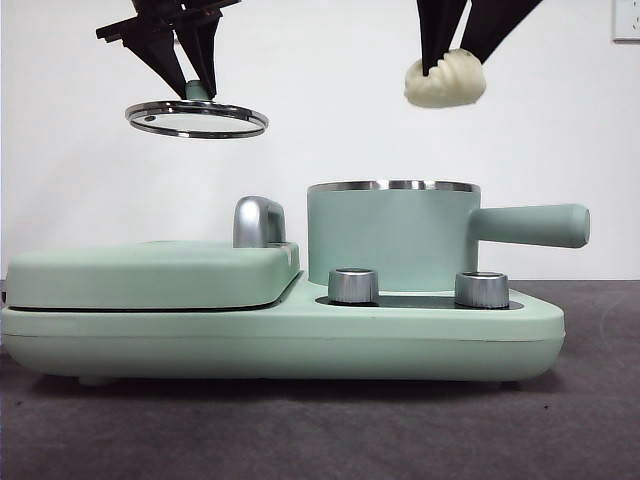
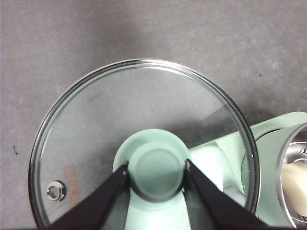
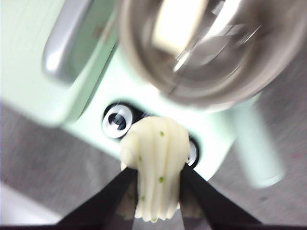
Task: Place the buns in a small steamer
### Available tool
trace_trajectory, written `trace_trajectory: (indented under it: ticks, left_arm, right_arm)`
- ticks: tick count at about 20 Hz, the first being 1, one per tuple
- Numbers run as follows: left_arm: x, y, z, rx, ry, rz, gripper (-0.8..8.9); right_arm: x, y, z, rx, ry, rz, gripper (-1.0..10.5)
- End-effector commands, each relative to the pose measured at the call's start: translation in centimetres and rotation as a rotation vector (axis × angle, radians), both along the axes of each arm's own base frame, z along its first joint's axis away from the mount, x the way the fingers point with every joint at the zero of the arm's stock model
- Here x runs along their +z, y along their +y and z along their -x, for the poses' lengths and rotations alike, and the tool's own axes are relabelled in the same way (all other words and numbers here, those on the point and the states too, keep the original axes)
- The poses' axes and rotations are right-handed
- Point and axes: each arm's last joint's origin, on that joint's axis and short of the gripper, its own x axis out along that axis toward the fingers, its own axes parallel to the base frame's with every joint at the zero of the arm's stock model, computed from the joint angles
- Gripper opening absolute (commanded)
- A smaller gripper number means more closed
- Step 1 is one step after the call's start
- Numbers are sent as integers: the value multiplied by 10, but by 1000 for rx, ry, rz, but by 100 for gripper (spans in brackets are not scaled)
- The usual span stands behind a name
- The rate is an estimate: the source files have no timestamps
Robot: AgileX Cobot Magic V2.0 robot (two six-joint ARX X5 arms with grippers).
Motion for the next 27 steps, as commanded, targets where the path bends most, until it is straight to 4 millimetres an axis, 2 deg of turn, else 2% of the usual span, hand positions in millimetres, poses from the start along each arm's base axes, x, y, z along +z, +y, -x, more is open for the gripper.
trace_trajectory:
  ticks: [1,3,6,11,17,24,27]
  left_arm:
    - [14,-1,5,-7,-65,21,87]
    - [14,-1,5,-7,-65,21,87]
    - [14,-1,5,-7,-65,21,87]
    - [14,-1,5,-7,-65,21,87]
    - [14,-1,5,-6,-65,21,87]
    - [14,-1,5,-7,-65,21,87]
    - [14,-1,5,-6,-65,21,87]
  right_arm:
    - [4,3,-31,36,-26,25,110]
    - [-1,4,-56,42,-7,24,110]
    - [-19,11,-85,50,21,54,110]
    - [-54,19,-111,54,69,99,110]
    - [-78,22,-124,49,113,123,112]
    - [-79,19,-127,33,106,144,341]
    - [-78,19,-127,34,102,143,366]
